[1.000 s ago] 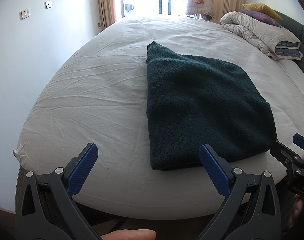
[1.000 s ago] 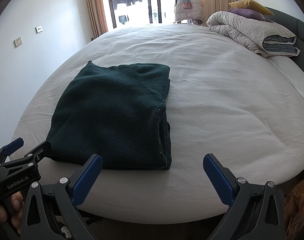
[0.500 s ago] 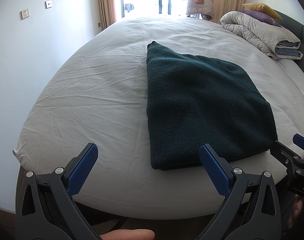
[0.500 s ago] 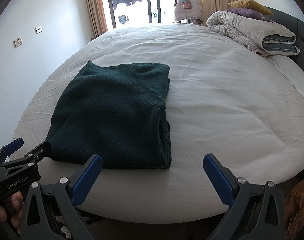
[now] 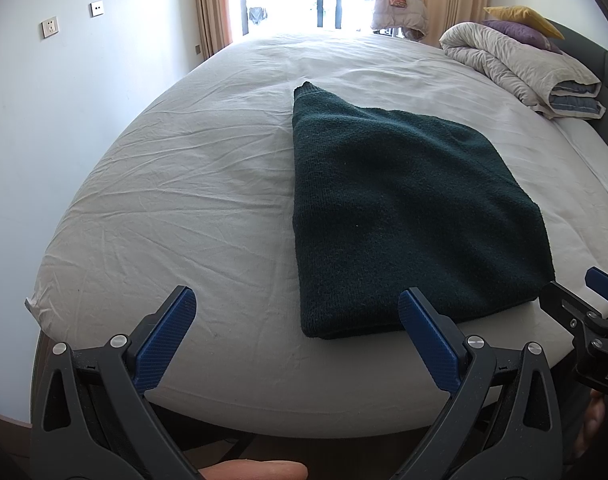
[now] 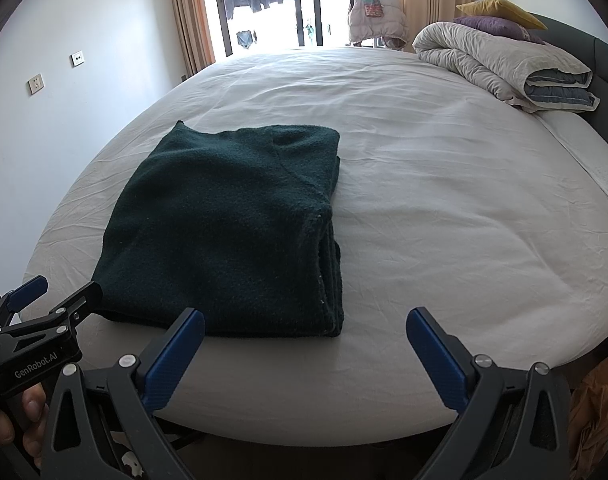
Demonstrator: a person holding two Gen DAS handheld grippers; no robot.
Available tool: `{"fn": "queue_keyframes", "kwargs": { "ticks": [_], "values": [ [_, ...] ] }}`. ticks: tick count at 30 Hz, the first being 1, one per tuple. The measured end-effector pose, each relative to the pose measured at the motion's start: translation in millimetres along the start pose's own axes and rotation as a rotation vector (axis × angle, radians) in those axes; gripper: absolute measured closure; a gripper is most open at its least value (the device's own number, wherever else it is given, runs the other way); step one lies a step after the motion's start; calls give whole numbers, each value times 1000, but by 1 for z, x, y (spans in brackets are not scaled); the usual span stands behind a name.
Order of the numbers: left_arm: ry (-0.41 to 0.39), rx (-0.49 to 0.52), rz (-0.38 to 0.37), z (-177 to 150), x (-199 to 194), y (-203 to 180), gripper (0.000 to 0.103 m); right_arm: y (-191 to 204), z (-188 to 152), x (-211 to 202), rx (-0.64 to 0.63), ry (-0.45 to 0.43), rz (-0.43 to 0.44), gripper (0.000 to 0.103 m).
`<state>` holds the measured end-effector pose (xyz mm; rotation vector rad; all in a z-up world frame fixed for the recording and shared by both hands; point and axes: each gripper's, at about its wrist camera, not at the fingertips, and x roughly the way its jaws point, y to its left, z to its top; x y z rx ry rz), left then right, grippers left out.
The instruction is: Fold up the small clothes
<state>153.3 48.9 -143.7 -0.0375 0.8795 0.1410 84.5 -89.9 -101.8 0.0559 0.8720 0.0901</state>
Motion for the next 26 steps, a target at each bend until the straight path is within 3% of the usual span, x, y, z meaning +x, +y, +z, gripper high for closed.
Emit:
{"fn": "queue_keyframes", "kwargs": {
  "ticks": [26],
  "values": [
    [10, 3, -6, -1, 5, 2, 0, 0, -5, 4, 8, 6, 2, 0]
  ]
}}
